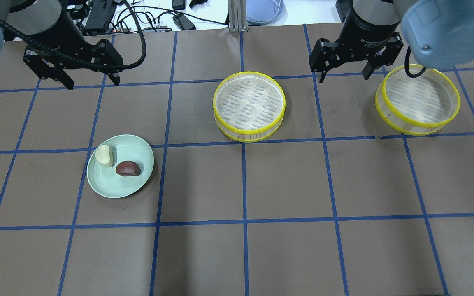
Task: Stack buns with steamer
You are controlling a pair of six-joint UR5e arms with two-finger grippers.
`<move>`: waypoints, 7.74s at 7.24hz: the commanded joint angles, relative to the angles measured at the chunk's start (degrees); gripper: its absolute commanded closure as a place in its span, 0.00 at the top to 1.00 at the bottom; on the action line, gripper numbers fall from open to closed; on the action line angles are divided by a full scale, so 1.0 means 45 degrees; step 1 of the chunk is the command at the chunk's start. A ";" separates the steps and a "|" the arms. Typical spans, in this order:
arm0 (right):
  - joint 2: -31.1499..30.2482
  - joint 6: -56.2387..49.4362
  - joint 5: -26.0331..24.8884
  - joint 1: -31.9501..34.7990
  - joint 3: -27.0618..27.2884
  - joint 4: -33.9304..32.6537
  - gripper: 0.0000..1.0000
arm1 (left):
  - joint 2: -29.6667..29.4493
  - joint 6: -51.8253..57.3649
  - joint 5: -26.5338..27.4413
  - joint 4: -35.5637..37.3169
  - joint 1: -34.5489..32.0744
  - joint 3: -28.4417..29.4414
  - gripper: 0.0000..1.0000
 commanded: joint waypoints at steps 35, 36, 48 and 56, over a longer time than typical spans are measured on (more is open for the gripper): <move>0.6683 -0.6969 -0.0140 -0.7949 -0.0205 -0.6707 0.22 | -0.4850 -0.2504 -0.1479 0.4684 0.0145 -0.0071 0.00; 0.6645 -0.6968 -0.0121 -0.7949 -0.0186 -0.6688 0.18 | -0.5063 -0.3785 -0.1717 0.6102 -0.0616 -0.0090 0.00; 0.3932 -0.3048 -0.0374 -0.5532 -0.0069 -0.4422 0.00 | -0.7273 -0.8329 -0.3907 1.1702 -0.3437 -0.0071 1.00; 0.3244 0.5148 -0.0628 0.0070 -0.0049 -0.3640 0.00 | -0.4597 0.0972 0.0245 0.4652 0.0388 -0.0867 1.00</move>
